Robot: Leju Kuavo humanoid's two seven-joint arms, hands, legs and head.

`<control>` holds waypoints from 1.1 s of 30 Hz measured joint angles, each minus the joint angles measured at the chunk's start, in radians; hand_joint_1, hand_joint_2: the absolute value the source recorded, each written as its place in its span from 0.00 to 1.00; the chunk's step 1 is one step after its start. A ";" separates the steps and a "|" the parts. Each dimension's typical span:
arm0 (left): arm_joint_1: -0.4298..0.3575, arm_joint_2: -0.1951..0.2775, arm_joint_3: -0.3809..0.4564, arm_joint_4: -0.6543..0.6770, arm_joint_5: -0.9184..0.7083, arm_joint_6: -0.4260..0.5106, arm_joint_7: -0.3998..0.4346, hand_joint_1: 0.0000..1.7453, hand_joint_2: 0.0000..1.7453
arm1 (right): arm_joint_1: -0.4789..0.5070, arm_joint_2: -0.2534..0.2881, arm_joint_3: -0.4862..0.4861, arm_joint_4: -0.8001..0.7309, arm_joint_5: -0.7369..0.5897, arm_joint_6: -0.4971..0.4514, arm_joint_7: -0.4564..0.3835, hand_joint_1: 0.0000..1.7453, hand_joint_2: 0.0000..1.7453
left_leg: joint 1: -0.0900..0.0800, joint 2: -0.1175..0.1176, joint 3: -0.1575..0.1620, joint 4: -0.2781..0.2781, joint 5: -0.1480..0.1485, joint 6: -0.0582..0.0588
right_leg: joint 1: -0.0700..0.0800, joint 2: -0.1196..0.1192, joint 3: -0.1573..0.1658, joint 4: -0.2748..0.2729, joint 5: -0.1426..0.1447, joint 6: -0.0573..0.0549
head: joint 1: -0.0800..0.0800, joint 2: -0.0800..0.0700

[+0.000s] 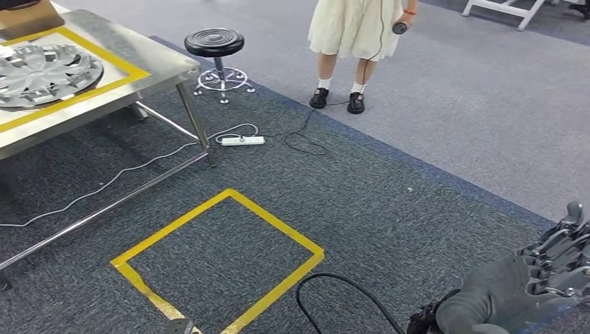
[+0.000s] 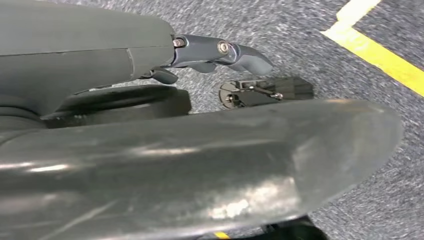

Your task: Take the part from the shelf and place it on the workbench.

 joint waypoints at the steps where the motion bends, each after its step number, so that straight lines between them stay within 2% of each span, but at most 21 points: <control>1: 0.000 0.000 0.000 0.000 0.000 0.000 0.000 0.00 0.00 | 0.000 0.000 0.000 0.000 0.000 0.000 0.000 0.00 0.00 | -0.003 0.010 0.004 0.001 -0.004 -0.005 | 0.002 -0.021 0.038 -0.062 0.023 -0.004 | 0.000 0.000; 3: -0.001 0.001 0.000 0.000 -0.001 0.000 0.000 0.00 0.00 | -0.002 0.000 0.000 0.000 0.000 0.000 0.000 0.00 0.00 | -0.007 0.025 0.012 0.001 -0.009 -0.016 | 0.007 -0.047 0.077 -0.129 0.042 -0.018 | -0.002 0.000; 5: -0.003 0.002 0.000 0.000 -0.001 0.000 -0.001 0.00 0.00 | -0.002 0.000 0.001 0.000 0.000 0.000 0.000 0.00 0.00 | -0.007 0.041 0.018 -0.002 -0.009 -0.027 | 0.011 -0.027 0.073 -0.132 0.043 -0.033 | -0.002 0.000; 7: -0.006 0.001 0.000 0.000 -0.001 0.000 -0.002 0.00 0.00 | -0.003 0.000 0.001 0.000 0.000 0.000 0.000 0.00 0.00 | -0.003 0.022 0.015 0.009 -0.025 -0.039 | 0.008 -0.004 0.069 -0.137 0.049 -0.046 | -0.004 0.000; 8: -0.007 0.001 0.000 0.000 -0.001 0.000 -0.004 0.00 0.00 | -0.004 0.000 0.002 0.000 0.000 0.000 0.000 0.00 0.00 | -0.002 -0.001 0.001 0.041 -0.048 -0.043 | 0.005 0.007 0.069 -0.140 0.052 -0.050 | -0.006 0.000; 10: -0.006 0.002 0.000 0.000 -0.002 0.000 -0.005 0.00 0.00 | -0.005 0.000 0.002 0.000 0.002 0.000 0.000 0.00 0.00 | 0.000 -0.045 -0.057 0.164 -0.114 -0.047 | 0.002 0.028 0.067 -0.142 0.054 -0.057 | -0.010 0.000; 12: -0.003 0.002 0.000 0.000 -0.002 0.000 -0.005 0.00 0.00 | -0.005 0.000 0.002 0.000 0.006 0.000 0.001 0.00 0.00 | 0.000 -0.058 -0.126 0.295 -0.162 -0.048 | 0.003 0.047 0.066 -0.142 0.055 -0.060 | -0.011 0.000; 13: -0.002 0.003 0.000 0.000 -0.003 0.000 -0.005 0.00 0.00 | -0.005 0.000 0.001 -0.001 0.010 0.000 0.001 0.00 0.00 | 0.000 -0.060 -0.145 0.321 -0.158 -0.048 | 0.003 0.056 0.066 -0.142 0.055 -0.060 | -0.011 0.000; 14: -0.002 0.003 0.000 0.000 -0.003 0.000 -0.005 0.00 0.00 | -0.005 0.000 0.001 -0.002 0.013 0.000 0.003 0.00 0.00 | 0.000 -0.061 -0.144 0.307 -0.133 -0.047 | 0.002 0.062 0.067 -0.142 0.055 -0.059 | -0.012 0.000; 15: -0.003 0.004 0.000 0.000 -0.004 0.000 -0.005 0.00 0.00 | -0.005 0.001 0.000 -0.002 0.017 0.000 0.005 0.00 0.00 | 0.001 -0.061 -0.125 0.254 -0.090 -0.047 | 0.001 0.069 0.069 -0.142 0.055 -0.057 | -0.012 0.000; 17: -0.005 0.004 0.000 0.000 -0.007 -0.001 -0.006 0.00 0.00 | -0.006 0.001 0.000 -0.004 0.022 0.000 0.008 0.00 0.00 | 0.006 -0.069 -0.061 0.105 -0.012 -0.048 | 0.002 0.078 0.070 -0.138 0.054 -0.048 | -0.015 0.000; 18: -0.006 0.004 0.000 0.000 -0.009 -0.001 -0.006 0.00 0.00 | -0.006 0.002 0.000 -0.005 0.022 0.000 0.008 0.00 0.00 | 0.008 -0.075 -0.038 0.051 0.007 -0.044 | 0.004 0.081 0.067 -0.136 0.053 -0.042 | -0.017 0.000; 21: -0.007 0.003 0.000 0.000 -0.010 -0.001 -0.006 0.00 0.00 | -0.005 0.002 -0.002 -0.006 0.022 0.000 0.008 0.00 0.00 | 0.006 -0.083 -0.029 0.014 0.012 -0.023 | 0.004 0.087 0.059 -0.139 0.057 -0.024 | -0.017 0.000; 23: -0.007 0.003 0.000 0.000 -0.011 -0.001 -0.006 0.00 0.00 | -0.005 0.002 -0.003 -0.006 0.022 0.000 0.007 0.00 0.00 | 0.006 -0.078 -0.030 0.012 0.016 -0.008 | 0.002 0.072 0.049 -0.120 0.043 -0.015 | -0.014 0.000; 24: -0.007 0.002 0.000 0.000 -0.011 -0.001 -0.006 0.00 0.00 | -0.005 0.002 -0.003 -0.007 0.023 0.000 0.007 0.00 0.00 | 0.007 -0.075 -0.030 0.011 0.018 -0.002 | 0.002 0.060 0.032 -0.082 0.019 -0.013 | -0.012 0.000; 27: -0.004 0.003 0.000 0.000 -0.011 -0.001 -0.006 0.00 0.00 | -0.005 0.002 -0.005 -0.008 0.029 0.000 0.007 0.00 0.00 | 0.001 -0.065 -0.030 0.011 0.018 0.007 | 0.003 0.035 -0.054 0.114 -0.075 -0.011 | -0.008 0.000; 28: -0.003 0.003 0.001 0.000 -0.011 -0.001 -0.006 0.00 0.00 | -0.004 0.002 -0.006 -0.008 0.030 0.000 0.007 0.00 0.00 | -0.001 -0.061 -0.030 0.011 0.017 0.008 | 0.004 0.033 -0.070 0.151 -0.084 -0.012 | -0.008 0.000; 29: -0.003 0.003 0.001 0.000 -0.011 -0.001 -0.006 0.00 0.00 | -0.004 0.002 -0.007 -0.009 0.031 0.000 0.007 0.00 0.00 | -0.002 -0.060 -0.029 0.011 0.017 0.008 | 0.005 0.033 -0.067 0.149 -0.074 -0.015 | -0.008 0.000; 30: -0.004 0.003 0.001 0.000 -0.011 -0.001 -0.006 0.00 0.00 | -0.004 0.002 -0.007 -0.009 0.031 0.000 0.007 0.00 0.00 | -0.003 -0.059 -0.028 0.011 0.017 0.008 | 0.006 0.032 -0.043 0.106 -0.048 -0.019 | -0.008 0.000; 31: -0.004 0.003 0.001 0.000 -0.011 -0.002 -0.006 0.00 0.00 | -0.004 0.002 -0.007 -0.010 0.031 0.000 0.007 0.00 0.00 | -0.003 -0.059 -0.026 0.011 0.016 0.007 | 0.008 0.030 -0.005 0.037 -0.015 -0.023 | -0.008 0.000; 33: -0.004 0.002 0.001 0.000 -0.010 -0.002 -0.006 0.00 0.00 | -0.004 0.002 -0.007 -0.010 0.027 0.000 0.007 0.00 0.00 | -0.007 -0.059 -0.024 0.013 0.014 0.001 | 0.013 0.022 0.063 -0.089 0.024 -0.031 | -0.008 0.000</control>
